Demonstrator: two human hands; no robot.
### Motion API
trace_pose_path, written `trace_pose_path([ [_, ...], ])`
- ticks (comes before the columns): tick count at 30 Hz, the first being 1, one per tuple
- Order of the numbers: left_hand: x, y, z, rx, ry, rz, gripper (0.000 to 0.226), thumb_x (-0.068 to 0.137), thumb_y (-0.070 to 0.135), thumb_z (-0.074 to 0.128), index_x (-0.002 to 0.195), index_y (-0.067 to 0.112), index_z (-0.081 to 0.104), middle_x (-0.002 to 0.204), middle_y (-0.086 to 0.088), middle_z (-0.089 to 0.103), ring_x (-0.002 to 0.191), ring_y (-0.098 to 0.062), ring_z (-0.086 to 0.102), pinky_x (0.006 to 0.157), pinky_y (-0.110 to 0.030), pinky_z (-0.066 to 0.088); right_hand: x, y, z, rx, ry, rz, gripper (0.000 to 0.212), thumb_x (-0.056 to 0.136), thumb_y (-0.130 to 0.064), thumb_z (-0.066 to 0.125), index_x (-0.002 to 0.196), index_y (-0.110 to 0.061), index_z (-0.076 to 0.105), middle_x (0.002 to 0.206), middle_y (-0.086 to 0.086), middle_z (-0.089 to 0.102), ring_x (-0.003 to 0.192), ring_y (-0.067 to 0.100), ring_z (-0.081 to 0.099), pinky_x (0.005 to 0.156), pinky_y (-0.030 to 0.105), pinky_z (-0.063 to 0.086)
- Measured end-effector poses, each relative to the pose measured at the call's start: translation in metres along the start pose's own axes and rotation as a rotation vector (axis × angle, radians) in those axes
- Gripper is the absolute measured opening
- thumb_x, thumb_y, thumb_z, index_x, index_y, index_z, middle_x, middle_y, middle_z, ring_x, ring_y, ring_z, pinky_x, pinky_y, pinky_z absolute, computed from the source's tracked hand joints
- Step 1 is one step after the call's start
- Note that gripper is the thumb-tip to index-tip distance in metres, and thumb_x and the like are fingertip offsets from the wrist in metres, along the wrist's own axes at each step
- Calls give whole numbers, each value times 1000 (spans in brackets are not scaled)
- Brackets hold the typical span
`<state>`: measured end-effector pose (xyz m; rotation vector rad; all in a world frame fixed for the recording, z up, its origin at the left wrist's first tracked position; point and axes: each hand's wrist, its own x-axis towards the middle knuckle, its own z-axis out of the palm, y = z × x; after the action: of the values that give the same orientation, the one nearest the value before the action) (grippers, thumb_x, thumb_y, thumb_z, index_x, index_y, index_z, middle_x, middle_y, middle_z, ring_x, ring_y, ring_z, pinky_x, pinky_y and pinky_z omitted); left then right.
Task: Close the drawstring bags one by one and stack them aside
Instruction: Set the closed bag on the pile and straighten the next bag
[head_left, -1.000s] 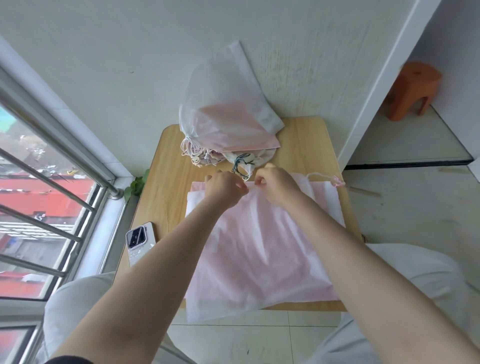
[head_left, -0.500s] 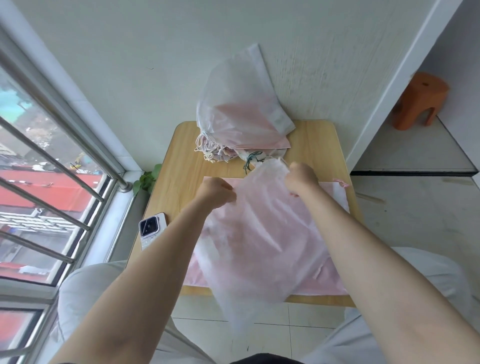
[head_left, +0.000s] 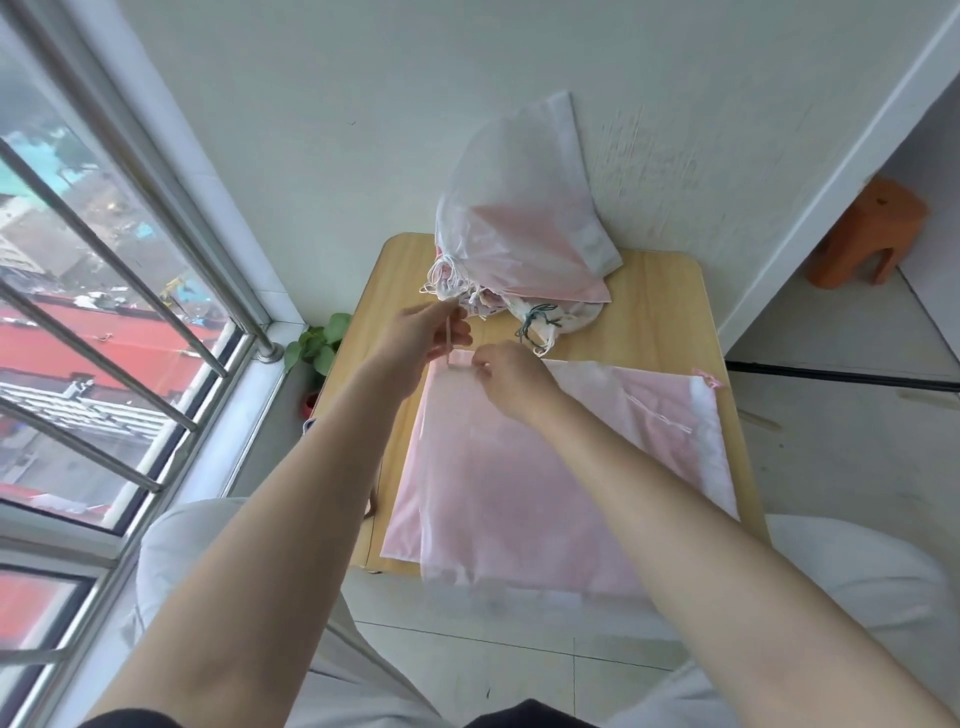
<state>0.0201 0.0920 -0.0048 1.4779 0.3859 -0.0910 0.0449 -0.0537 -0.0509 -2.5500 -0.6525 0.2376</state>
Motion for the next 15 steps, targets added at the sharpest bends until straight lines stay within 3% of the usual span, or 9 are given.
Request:
trace_pose_path([
  [2,-5,3,2,53,-42,89,24,99,22,54,86,5,66,63,-7,59,54,-19,57,62,-26,48,1,-1,7,-31,17,34,20,95,-16,49,105,-10,65,108,14,61,103,33,57,81,34,44],
  [5,-7,-7,16,541,-79,134,29,96,25,54,82,4,69,58,-5,60,48,-17,53,63,-28,47,2,0,11,-59,39,121,23,93,-27,51,110,-19,65,113,8,62,104,29,60,76,32,45],
  [8,-1,-30,21,1168,-41,118,31,95,27,45,88,11,71,80,-4,70,76,-21,65,86,-36,52,1,8,13,-85,22,223,26,89,-36,52,106,-22,66,113,4,63,99,28,62,70,29,40],
  [10,4,-48,17,1441,-38,121,33,99,25,37,94,12,67,100,-3,68,99,-24,61,105,-40,37,-3,19,11,-162,-56,273,28,90,-30,53,113,-16,61,119,6,59,104,29,61,72,30,40],
  [12,7,-62,14,1535,-46,100,30,101,22,32,90,16,59,107,-4,66,105,-25,58,109,-42,29,-8,32,1,-225,-139,315,32,90,-19,52,121,-12,55,127,7,54,111,29,59,73,31,40],
  [15,9,-76,15,1542,-5,119,29,101,20,30,83,19,53,103,-5,67,98,-25,59,103,-39,34,-16,55,-16,-279,-194,403,31,90,-19,52,120,-13,57,123,5,58,111,27,59,73,28,40],
])
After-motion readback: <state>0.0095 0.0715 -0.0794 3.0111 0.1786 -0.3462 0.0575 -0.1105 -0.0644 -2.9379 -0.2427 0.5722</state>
